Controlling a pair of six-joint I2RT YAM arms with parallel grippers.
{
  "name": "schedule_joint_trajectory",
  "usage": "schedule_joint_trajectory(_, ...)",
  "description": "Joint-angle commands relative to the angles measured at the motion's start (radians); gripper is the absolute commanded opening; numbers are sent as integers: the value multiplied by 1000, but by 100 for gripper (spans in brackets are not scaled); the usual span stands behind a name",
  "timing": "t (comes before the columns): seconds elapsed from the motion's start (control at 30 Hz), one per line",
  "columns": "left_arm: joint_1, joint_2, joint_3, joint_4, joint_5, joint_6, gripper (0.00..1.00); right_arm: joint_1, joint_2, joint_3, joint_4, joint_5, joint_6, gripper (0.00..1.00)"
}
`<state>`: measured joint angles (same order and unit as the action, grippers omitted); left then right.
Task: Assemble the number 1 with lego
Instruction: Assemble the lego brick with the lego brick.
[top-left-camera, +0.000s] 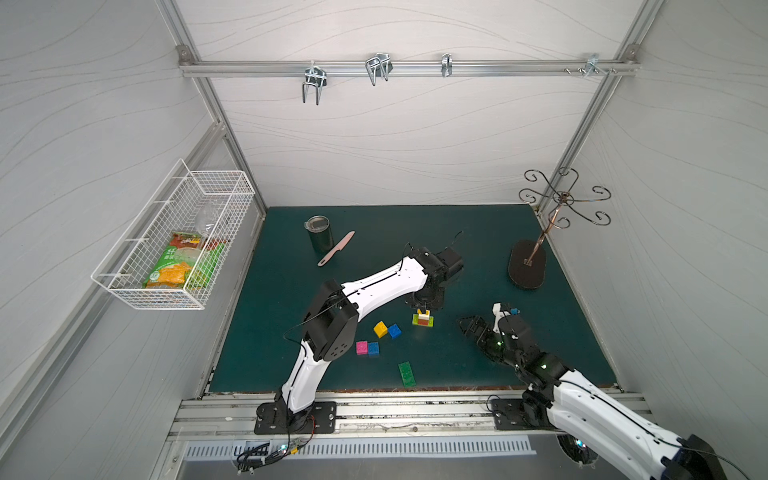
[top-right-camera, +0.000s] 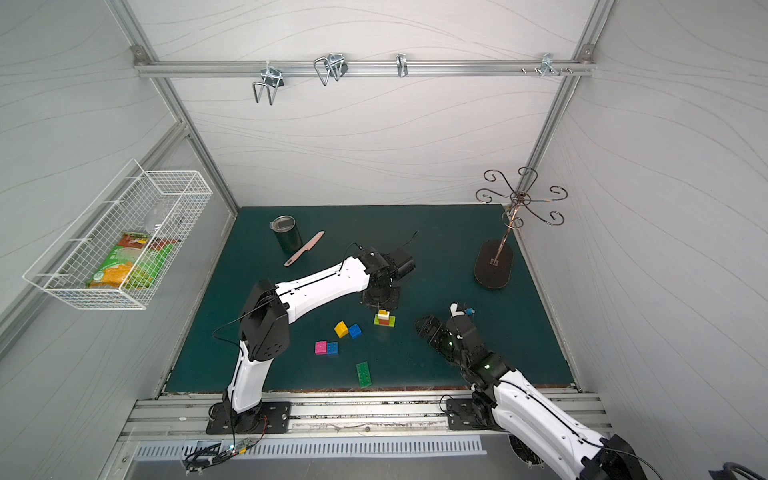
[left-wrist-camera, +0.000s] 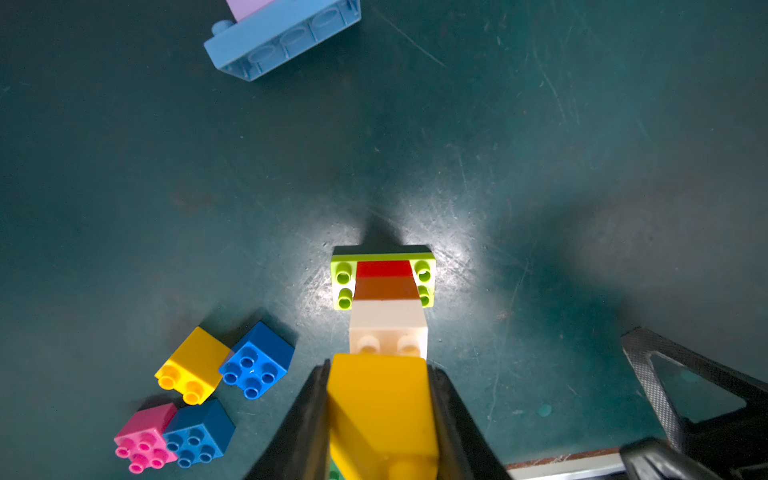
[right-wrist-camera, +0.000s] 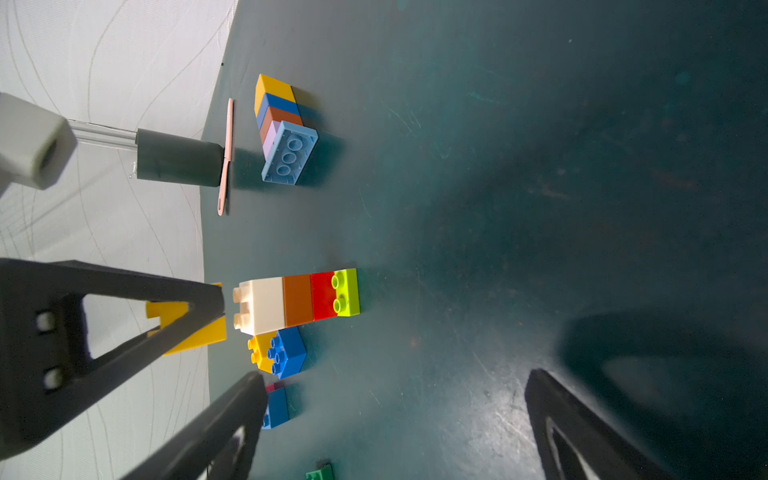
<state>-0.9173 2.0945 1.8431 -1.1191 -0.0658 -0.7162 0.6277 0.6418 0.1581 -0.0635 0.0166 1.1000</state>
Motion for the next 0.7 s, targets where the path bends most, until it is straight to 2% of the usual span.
schedule_joint_trajectory(0.0,3,29,35,-4,-2,-14,14,-6,-7,3,-13,-8,-9,99)
schedule_joint_trajectory(0.67,3,49,41,-1,1,-22,15,-7,-7,2,-14,-9,-8,99)
